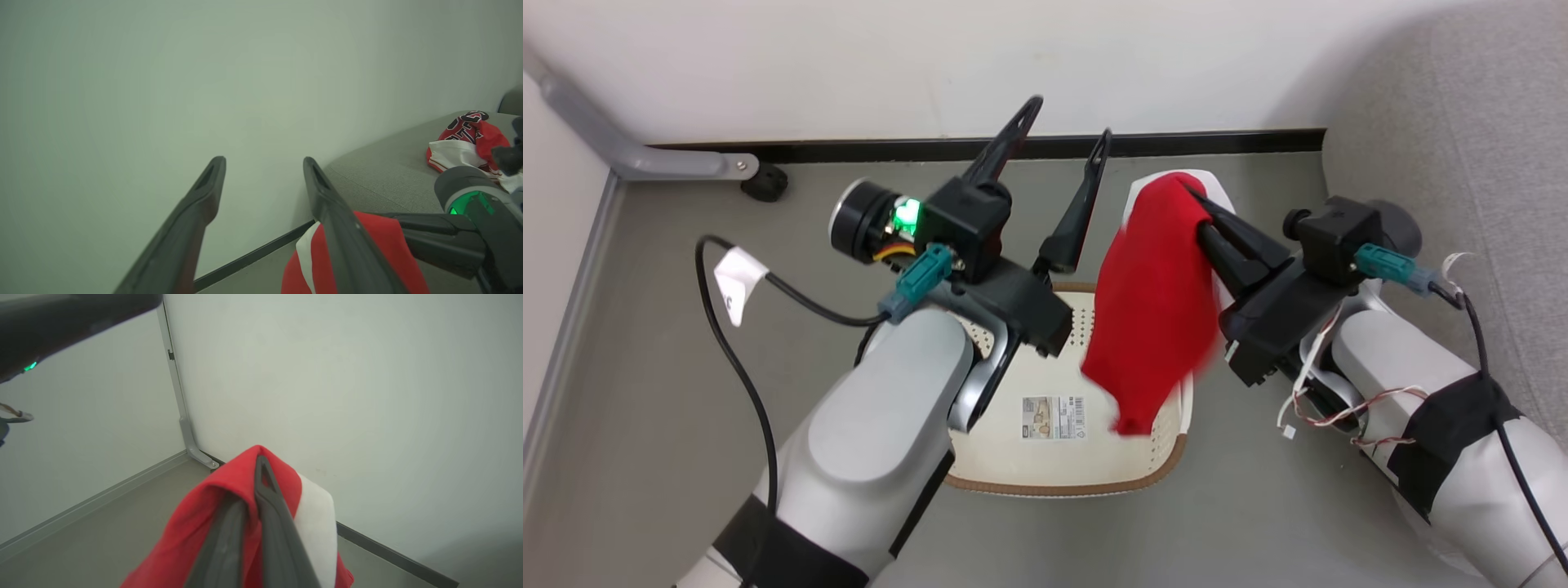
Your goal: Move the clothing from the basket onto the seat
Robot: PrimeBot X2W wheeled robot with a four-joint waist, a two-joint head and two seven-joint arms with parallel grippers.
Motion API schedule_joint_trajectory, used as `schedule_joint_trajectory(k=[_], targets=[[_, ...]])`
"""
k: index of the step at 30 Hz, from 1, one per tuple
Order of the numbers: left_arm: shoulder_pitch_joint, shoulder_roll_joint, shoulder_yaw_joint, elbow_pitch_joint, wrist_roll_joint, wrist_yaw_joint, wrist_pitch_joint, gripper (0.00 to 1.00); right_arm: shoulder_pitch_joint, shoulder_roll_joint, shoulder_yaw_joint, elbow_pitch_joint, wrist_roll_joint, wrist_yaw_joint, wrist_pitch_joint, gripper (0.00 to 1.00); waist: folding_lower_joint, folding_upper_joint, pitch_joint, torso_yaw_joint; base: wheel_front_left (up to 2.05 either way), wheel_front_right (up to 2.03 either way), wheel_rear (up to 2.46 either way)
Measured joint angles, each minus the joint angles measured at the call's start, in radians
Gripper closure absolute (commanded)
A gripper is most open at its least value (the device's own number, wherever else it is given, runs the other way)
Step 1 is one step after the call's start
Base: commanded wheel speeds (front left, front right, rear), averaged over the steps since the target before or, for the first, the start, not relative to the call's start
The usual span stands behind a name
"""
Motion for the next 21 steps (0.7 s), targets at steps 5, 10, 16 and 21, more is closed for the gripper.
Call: schedule_joint_trajectory(k=[5,10,16,21], targets=[[0.053,0.009,0.006,0.012,-0.003,-0.010,0.000,0.00,0.000,-0.012,-0.023,-0.012,0.015,0.000,0.000,1.00,0.0000,0.0000,-0.009,-0.024,0.00,0.00,0.00],[0.097,0.028,0.013,0.018,-0.005,-0.028,0.000,0.00,0.000,-0.016,-0.039,-0.025,0.024,0.000,0.000,1.00,0.0000,-0.0001,-0.018,-0.055,0.00,0.00,0.00],[0.166,0.036,0.019,0.030,-0.012,-0.043,0.000,0.00,0.003,-0.017,-0.054,-0.034,0.035,0.000,0.000,1.00,0.0000,-0.0001,-0.027,-0.105,0.00,0.00,0.00],[0.210,0.039,0.036,0.030,-0.012,-0.043,0.000,0.00,0.017,-0.020,-0.061,-0.047,0.038,0.000,0.000,1.00,0.0000,-0.0001,-0.034,-0.154,0.00,0.00,0.00]])
